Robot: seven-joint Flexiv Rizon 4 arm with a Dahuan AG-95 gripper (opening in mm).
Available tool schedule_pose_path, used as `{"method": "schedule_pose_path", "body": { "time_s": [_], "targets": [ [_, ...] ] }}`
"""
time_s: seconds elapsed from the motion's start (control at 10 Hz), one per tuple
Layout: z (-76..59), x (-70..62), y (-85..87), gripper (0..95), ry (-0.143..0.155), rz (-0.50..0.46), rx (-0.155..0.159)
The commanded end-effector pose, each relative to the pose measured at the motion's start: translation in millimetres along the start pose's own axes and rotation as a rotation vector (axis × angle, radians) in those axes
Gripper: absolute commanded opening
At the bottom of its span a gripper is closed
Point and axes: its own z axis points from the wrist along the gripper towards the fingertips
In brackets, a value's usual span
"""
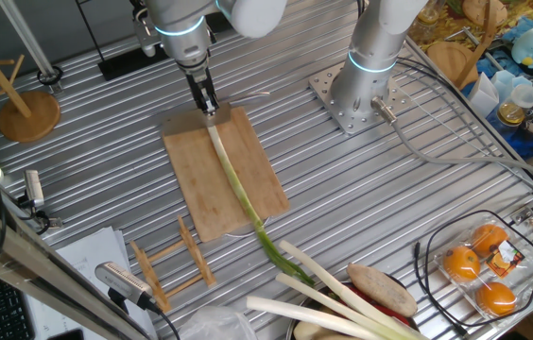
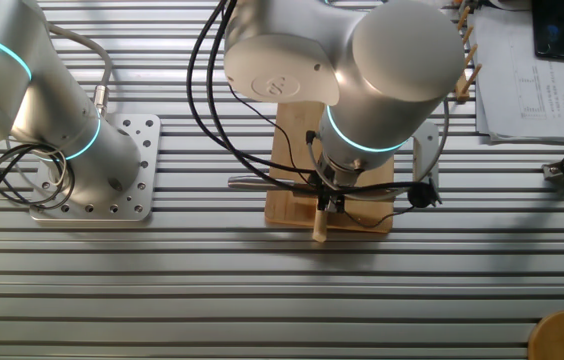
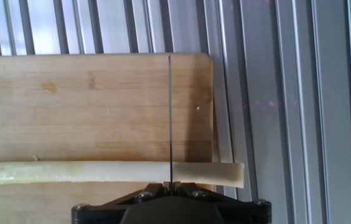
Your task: Chop the scallions
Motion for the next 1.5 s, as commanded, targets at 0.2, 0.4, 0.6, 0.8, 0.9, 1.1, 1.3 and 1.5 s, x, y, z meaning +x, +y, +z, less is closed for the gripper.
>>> {"method": "schedule_pose_path", "body": {
  "time_s": [0.2,0.4,0.6,0.8,0.9,1.1,1.3,1.5],
  "targets": [
    [10.0,-1.4,-1.4,0.0,-0.009,-0.001,0.000],
    [10.0,-1.6,-1.4,0.0,-0.009,-0.001,-0.001],
    [14.3,-3.4,-2.0,0.0,-0.016,0.000,0.001],
    [18.5,-5.5,-2.5,0.0,-0.019,0.000,0.000],
    [18.4,-6.5,-2.6,0.0,-0.017,-0.002,-0.002],
    [20.6,-8.6,-1.5,0.0,-0.015,-0.001,-0.005],
    [24.7,-10.2,-1.4,0.0,-0.015,-0.002,-0.002],
    [24.8,-9.0,-1.1,0.0,-0.016,-0.003,-0.006]
  ]
}}
